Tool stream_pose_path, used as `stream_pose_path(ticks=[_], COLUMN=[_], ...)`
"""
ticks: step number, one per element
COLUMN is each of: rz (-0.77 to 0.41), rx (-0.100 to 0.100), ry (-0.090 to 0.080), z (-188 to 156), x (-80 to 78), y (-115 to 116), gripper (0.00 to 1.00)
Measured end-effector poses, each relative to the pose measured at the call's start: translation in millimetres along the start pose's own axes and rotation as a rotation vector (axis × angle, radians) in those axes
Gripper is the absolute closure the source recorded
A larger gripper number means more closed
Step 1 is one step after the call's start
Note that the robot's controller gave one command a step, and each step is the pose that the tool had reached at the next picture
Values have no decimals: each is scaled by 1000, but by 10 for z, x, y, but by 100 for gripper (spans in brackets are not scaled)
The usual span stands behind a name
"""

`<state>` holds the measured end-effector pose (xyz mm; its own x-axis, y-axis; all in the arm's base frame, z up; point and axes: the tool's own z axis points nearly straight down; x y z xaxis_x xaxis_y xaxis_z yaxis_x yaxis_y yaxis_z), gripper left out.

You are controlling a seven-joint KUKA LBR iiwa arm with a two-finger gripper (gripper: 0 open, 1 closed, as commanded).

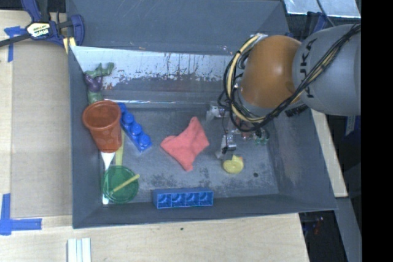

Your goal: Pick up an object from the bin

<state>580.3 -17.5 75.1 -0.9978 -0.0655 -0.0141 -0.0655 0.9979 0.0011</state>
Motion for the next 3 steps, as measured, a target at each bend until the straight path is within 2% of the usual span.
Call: stream_pose_path(ticks=[1,2,3], rz=[0,-7,67], rx=[0,1,-1], ry=[0,-3,-4], z=[0,-16,-77], x=[0,-246,-347], y=[0,620,870], gripper=[0,0,0])
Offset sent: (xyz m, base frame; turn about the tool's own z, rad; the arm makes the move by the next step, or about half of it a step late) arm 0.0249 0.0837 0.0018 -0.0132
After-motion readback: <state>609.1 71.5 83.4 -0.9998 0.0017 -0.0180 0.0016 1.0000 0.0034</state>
